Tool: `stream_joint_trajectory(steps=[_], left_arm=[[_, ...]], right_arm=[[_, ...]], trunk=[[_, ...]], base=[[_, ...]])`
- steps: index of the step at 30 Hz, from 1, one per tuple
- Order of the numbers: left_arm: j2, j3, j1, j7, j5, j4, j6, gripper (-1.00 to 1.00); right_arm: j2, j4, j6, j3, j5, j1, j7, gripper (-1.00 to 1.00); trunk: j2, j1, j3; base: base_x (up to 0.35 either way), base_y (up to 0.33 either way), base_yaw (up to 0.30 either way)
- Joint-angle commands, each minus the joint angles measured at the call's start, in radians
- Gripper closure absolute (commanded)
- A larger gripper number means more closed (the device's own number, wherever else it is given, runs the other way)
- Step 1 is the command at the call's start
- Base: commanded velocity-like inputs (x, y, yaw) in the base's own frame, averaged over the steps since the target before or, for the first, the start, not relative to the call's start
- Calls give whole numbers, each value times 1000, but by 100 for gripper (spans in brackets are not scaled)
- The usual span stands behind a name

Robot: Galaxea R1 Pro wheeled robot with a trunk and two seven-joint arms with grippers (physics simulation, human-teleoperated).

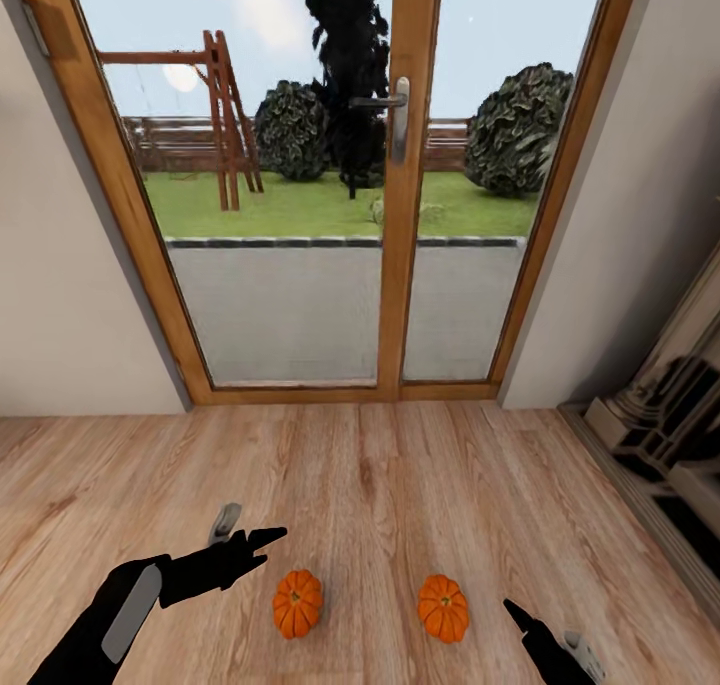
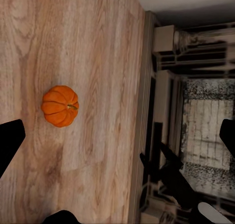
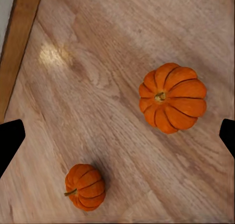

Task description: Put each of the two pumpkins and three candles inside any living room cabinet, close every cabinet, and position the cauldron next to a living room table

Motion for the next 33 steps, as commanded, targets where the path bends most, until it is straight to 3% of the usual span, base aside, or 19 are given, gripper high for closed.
stream_joint_trajectory(steps=[1,9,33], left_arm=[[0,1,-1,-3,1,0,5,-100],[-4,2,-1,-4,1,0,7,-100],[-3,1,-1,-4,1,-1,8,-100]], right_arm=[[0,6,9,-3,-10,-1,4,-100],[-2,30,-26,-4,-13,-1,4,-100],[4,31,-31,-5,-12,-2,7,-100]], trunk=[[-8,4,-4],[-64,34,-29],[-232,126,-104]], base=[[0,0,0],[0,0,0],[0,0,0]])
